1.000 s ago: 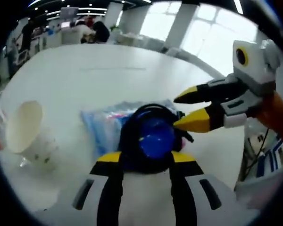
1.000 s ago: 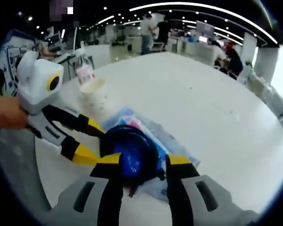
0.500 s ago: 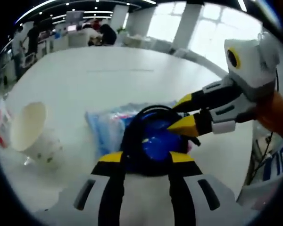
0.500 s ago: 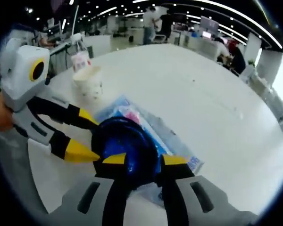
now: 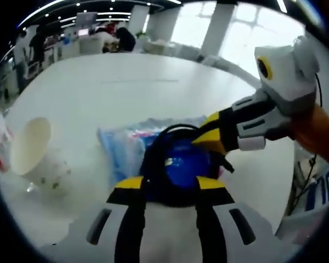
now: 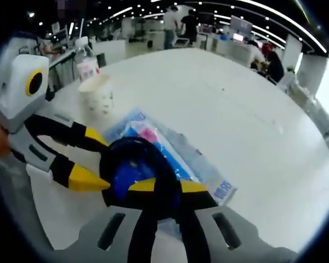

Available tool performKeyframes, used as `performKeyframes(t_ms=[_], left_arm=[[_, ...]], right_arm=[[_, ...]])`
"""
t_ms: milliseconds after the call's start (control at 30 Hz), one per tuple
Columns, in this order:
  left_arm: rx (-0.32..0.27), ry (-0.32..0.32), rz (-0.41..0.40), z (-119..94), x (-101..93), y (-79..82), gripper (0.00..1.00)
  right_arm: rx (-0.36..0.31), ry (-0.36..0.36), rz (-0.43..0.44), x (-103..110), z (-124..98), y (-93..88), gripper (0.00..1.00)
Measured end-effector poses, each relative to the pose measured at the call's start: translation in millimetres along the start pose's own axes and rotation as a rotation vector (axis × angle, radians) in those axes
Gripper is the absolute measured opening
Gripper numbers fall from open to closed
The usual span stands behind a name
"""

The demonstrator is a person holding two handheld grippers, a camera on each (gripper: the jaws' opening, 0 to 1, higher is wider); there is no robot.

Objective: Arrange the tabletop items into an orderly group along one side of the table until the central work area is clear of visible clutter.

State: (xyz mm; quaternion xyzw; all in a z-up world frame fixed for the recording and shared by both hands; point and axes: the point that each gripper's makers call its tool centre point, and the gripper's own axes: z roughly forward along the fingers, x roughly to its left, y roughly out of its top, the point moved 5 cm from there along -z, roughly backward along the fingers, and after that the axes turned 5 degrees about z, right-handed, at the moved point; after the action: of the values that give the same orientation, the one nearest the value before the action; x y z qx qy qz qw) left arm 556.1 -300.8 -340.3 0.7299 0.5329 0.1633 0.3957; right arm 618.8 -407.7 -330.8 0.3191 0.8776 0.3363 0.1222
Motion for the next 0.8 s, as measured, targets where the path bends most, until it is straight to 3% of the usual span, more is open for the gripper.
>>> performKeyframes(t_ms=[367, 800], left_arm=[[0.003, 0.003, 0.0, -0.3, 0.9, 1.4, 0.31], [0.019, 0.007, 0.001, 1.7, 0.7, 0.7, 0.31]], right_arm=[[-0.054, 0.024, 0.041, 2.8, -15.1, -0.5, 0.08], [-0.137, 0.032, -0.02, 15.0, -34.2, 6.0, 0.08]])
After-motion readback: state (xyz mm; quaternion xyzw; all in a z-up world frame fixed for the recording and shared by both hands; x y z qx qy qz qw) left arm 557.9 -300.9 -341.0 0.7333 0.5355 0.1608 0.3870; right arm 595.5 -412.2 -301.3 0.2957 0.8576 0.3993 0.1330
